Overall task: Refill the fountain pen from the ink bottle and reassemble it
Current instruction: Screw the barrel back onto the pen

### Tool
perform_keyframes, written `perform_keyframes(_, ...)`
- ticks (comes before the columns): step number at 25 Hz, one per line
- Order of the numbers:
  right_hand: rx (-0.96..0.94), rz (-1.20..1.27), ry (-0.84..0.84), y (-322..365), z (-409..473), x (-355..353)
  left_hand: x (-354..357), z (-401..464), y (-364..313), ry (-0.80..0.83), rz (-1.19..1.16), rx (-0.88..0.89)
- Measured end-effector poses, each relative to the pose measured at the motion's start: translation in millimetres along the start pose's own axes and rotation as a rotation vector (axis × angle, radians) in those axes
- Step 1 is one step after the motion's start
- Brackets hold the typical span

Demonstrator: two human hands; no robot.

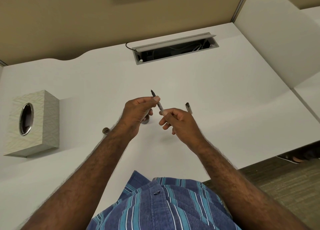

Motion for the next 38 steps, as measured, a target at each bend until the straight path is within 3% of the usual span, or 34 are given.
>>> perform_keyframes(25, 0.009, 0.040, 0.018, 5, 7, 3, -2, 4, -1, -0.016, 0.001, -0.022)
perform_keyframes(32, -0.003, 0.018, -0.046, 6, 8, -3, 0, 5, -4, -0.002, 0.012, -0.014)
perform_keyframes(38, 0.006, 0.078, 0.034, 2, 9, 7, 1, 3, -10, 0.003, 0.054, 0.011)
Point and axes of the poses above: each hand's wrist, its own z-axis towards the middle knuckle, its own x-axis out of the palm, y = z × x, the point moved 10 cm from there along z, towards the middle knuckle, and after that the axes turned 4 degrees about -x, right-handed, at the moved point
